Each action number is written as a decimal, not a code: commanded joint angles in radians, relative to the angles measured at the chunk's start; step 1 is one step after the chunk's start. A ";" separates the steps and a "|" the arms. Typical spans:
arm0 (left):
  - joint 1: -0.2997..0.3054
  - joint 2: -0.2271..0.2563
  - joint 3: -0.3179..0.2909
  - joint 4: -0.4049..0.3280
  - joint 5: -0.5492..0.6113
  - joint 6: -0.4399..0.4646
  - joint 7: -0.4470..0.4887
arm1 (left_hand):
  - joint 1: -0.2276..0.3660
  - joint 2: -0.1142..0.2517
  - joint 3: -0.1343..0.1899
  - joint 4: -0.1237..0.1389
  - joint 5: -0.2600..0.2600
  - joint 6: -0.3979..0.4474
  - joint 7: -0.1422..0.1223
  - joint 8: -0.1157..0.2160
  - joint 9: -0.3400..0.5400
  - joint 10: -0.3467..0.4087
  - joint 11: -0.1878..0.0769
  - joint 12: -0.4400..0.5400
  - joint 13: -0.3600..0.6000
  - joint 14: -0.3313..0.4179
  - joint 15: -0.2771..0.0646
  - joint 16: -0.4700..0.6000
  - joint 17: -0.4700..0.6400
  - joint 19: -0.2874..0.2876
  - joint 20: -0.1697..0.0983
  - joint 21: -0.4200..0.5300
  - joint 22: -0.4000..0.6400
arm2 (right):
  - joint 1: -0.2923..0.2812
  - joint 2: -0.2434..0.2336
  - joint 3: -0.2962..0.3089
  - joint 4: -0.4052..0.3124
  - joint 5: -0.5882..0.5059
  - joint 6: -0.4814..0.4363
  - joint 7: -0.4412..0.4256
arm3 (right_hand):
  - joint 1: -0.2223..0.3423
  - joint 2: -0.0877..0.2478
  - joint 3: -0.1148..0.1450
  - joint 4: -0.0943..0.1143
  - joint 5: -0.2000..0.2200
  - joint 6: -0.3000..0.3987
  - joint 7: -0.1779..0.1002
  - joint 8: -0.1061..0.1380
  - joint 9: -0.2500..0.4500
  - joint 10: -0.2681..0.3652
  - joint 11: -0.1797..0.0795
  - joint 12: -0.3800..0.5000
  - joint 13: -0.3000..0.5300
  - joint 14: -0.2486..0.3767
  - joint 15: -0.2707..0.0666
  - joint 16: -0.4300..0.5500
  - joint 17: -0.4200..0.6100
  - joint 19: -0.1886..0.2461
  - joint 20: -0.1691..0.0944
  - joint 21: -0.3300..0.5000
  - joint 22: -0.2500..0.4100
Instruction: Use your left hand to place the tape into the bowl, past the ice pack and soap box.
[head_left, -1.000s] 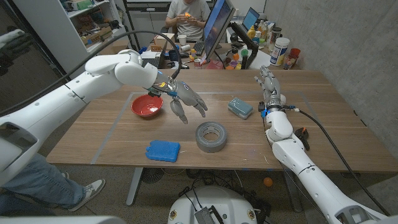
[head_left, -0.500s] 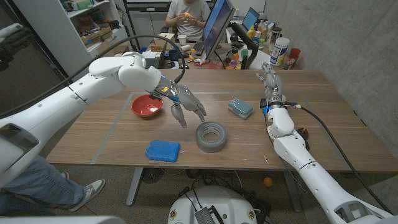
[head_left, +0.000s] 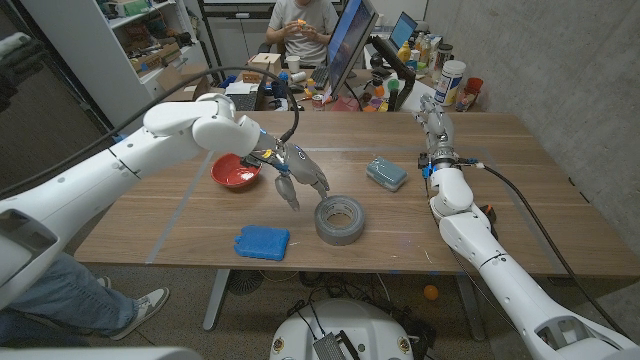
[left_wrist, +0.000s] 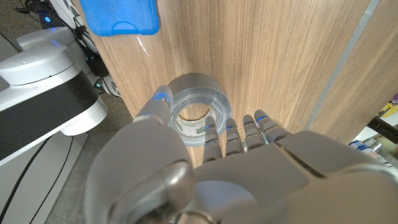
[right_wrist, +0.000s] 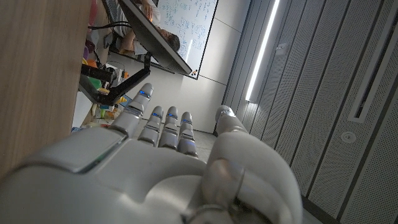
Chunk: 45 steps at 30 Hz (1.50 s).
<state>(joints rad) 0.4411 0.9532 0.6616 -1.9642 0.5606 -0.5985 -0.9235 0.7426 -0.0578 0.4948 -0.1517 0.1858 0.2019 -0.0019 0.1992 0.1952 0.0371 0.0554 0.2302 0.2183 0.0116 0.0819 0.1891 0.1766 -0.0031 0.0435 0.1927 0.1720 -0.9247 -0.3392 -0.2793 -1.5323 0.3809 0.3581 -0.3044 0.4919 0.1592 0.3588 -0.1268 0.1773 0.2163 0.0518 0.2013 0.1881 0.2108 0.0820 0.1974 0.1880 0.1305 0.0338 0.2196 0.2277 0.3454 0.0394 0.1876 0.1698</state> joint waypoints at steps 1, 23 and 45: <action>0.025 -0.010 0.000 -0.019 0.085 0.003 0.049 | 0.000 -0.010 -0.005 -0.002 0.004 0.002 0.011 -0.003 0.001 0.003 0.000 0.002 0.000 0.001 0.004 0.003 0.003 -0.003 0.013 0.000 0.003 | -0.009 -0.005 0.011 -0.011 -0.003 0.030 -0.002 | 0.000 -0.008 -0.002 0.002 0.004 0.003 -0.008 -0.003 0.004 0.005 -0.003 0.001 0.005 -0.001 0.007 0.005 0.001 0.000 0.001 0.004 0.002; -0.006 -0.069 0.051 0.003 0.151 -0.027 0.038 | -0.002 -0.008 -0.011 0.001 0.004 -0.004 0.012 -0.005 0.001 0.002 0.003 0.001 -0.001 0.001 0.008 0.002 0.003 -0.008 0.027 -0.001 0.004 | 0.025 0.008 0.005 0.025 0.001 0.055 0.009 | -0.002 -0.012 -0.006 0.001 0.003 0.005 -0.008 -0.003 0.004 0.004 -0.003 0.001 0.005 -0.002 0.007 0.004 0.000 -0.002 0.002 0.004 0.002; 0.001 -0.087 0.071 0.007 0.193 -0.046 0.053 | -0.002 -0.005 -0.015 0.002 0.004 -0.001 0.014 -0.003 0.000 0.005 -0.001 0.001 -0.002 0.002 0.009 0.001 0.004 -0.012 0.036 -0.001 0.004 | 0.048 0.017 -0.001 0.055 0.002 0.060 0.021 | -0.007 -0.011 -0.010 0.004 0.002 0.004 -0.010 -0.003 0.004 0.003 -0.005 0.000 0.005 -0.002 0.008 0.005 0.000 -0.007 0.005 0.003 0.002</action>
<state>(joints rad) 0.4395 0.8788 0.7175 -1.9699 0.7465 -0.6330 -0.8701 0.7426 -0.0578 0.4851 -0.1504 0.1858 0.1964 0.0035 0.1962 0.1955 0.0370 0.0555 0.2302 0.2136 0.0115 0.0819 0.1891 0.1770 -0.0167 0.0721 0.1926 0.1748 -0.8855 -0.3250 -0.2773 -1.4900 0.3827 0.4183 -0.2892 0.4875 0.1553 0.3548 -0.1225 0.1772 0.2217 0.0463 0.2013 0.1881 0.2108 0.0819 0.1974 0.1880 0.1268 0.0374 0.2196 0.2280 0.3383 0.0466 0.1876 0.1697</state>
